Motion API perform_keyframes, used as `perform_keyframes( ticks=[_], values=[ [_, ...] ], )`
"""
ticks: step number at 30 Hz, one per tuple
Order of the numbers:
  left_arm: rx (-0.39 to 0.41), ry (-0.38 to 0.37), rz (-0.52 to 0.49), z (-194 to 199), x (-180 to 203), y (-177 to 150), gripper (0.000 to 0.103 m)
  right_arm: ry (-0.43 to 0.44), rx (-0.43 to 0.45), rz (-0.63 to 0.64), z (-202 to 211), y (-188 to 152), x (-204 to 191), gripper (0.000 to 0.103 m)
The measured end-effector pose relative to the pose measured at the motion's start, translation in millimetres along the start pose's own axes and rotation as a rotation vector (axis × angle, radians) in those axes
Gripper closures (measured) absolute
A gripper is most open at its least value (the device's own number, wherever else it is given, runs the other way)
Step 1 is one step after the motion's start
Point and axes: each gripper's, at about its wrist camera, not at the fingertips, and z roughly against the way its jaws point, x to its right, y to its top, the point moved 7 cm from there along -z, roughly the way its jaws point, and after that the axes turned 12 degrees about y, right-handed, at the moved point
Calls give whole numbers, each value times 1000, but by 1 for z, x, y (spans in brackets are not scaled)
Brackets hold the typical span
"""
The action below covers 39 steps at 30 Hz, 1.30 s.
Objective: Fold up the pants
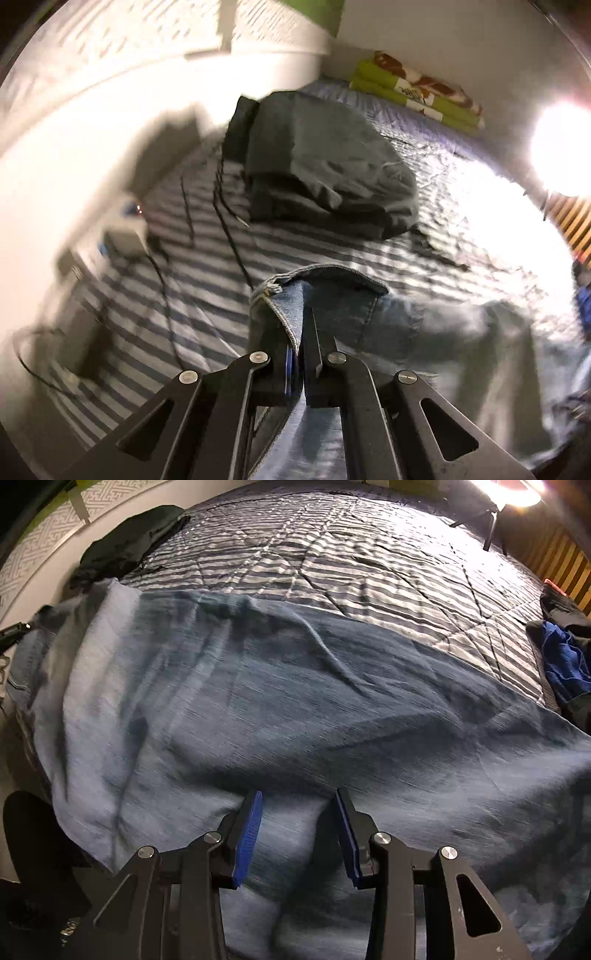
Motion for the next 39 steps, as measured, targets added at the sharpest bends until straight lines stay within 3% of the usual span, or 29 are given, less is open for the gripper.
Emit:
perform_keyframes(
  ticks=[3, 6, 7, 10, 11, 15, 18, 20, 24, 27, 28, 29, 30, 31, 37, 38, 39],
  values=[
    [-187, 93, 9, -53, -6, -18, 94, -7, 1, 16, -3, -2, 0, 66],
    [-144, 199, -68, -60, -2, -14, 92, -24, -9, 33, -3, -4, -1, 64],
    [-140, 202, -58, -58, -3, -10, 91, -27, -14, 34, -3, -5, 0, 62],
    [-123, 207, -25, -40, -19, 2, 66, -31, -32, 31, -1, -5, 1, 61],
    [-96, 216, -12, -30, -25, 7, 63, -33, -35, 28, 0, -3, 1, 61],
    [-46, 160, 27, 8, -49, 4, 55, 2, 12, 50, 10, 10, -20, 61],
    [-121, 44, 91, 13, -62, -23, 38, 72, 46, 106, 16, 17, -56, 61],
    [-161, 12, 117, 10, -67, -47, 35, 149, 52, 152, 17, 17, -89, 61],
    [-233, -5, 106, -4, -64, -90, 34, 201, 60, 290, 18, 16, -147, 61],
    [-268, -45, 164, -14, -61, -105, 35, 213, 53, 348, 11, 16, -174, 61],
    [-268, -64, 182, -15, -58, -106, 45, 212, 49, 357, 9, 16, -180, 61],
    [-267, -77, 190, -16, -56, -106, 70, 207, 46, 358, 6, 17, -184, 61],
    [-262, -75, 192, -16, -52, -104, 77, 206, 46, 354, 5, 17, -185, 61],
    [-249, -53, 181, -14, -50, -100, 92, 207, 46, 348, 4, 16, -184, 61],
    [-84, -3, 176, 34, -58, -56, 94, 194, 46, 306, 6, 17, -176, 61],
    [-96, 42, 165, 31, -64, -57, 91, 188, 37, 304, 3, 17, -173, 61],
    [-172, 86, 144, 17, -70, -67, 91, 184, 24, 302, -1, 16, -171, 61]
  ],
)
